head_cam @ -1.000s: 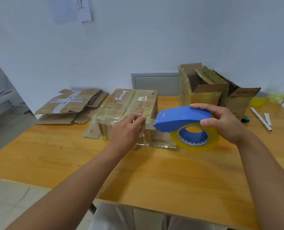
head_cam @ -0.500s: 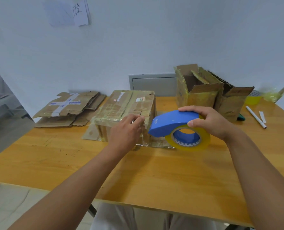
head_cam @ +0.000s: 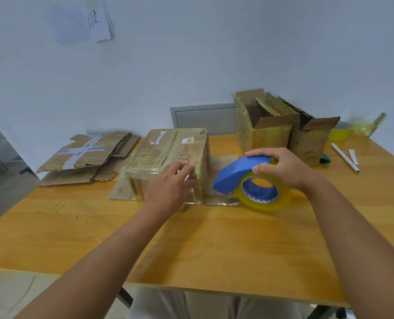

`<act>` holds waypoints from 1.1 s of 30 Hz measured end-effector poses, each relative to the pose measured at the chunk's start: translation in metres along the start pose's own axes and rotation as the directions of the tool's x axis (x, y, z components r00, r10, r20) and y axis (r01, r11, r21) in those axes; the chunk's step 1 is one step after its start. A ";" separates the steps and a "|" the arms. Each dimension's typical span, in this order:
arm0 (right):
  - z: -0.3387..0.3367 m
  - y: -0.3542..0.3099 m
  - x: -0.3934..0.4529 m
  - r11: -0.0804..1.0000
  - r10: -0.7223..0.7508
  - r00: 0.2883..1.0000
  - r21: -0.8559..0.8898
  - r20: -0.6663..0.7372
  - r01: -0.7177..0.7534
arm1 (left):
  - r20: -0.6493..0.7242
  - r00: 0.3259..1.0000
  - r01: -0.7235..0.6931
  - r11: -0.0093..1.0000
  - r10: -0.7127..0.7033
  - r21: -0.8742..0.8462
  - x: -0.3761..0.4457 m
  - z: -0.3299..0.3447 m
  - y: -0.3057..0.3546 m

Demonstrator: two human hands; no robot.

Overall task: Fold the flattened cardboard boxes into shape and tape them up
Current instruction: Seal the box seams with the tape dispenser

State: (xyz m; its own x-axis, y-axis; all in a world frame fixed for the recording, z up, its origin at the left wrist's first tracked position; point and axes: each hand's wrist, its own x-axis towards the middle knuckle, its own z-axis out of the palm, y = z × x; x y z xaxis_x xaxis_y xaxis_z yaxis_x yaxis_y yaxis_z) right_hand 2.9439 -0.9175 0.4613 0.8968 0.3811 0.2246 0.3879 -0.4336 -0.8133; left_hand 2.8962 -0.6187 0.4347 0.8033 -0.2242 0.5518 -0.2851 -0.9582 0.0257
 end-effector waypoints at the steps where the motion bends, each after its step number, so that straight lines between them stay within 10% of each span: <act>1: -0.001 0.004 -0.004 1.000 0.011 0.997 0.026 -0.074 -0.009 | -0.002 1.000 0.007 1.000 -0.007 0.003 0.000 0.001 0.000; 11: 0.053 0.006 -0.004 0.981 0.086 0.850 0.192 -0.520 0.019 | -0.014 1.000 0.023 0.999 -0.023 0.038 0.001 0.002 0.008; 18: 0.103 0.000 0.015 0.983 0.137 0.782 0.182 -0.609 -0.031 | -0.081 0.968 0.239 0.970 -0.235 0.034 0.019 0.007 0.035; 33: 0.125 0.000 0.019 0.989 0.132 0.702 0.136 -0.700 -0.051 | -0.109 0.985 0.133 0.991 -0.135 -0.023 0.006 0.014 0.022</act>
State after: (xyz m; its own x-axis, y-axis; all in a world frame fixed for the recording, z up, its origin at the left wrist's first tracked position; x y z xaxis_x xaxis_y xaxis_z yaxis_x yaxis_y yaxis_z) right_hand 2.9346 -0.8078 0.3982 0.8295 -0.3611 0.4260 0.3096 -0.3376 -0.8889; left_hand 2.9025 -0.6434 0.4269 0.7724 -0.0720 0.6311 -0.1877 -0.9751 0.1184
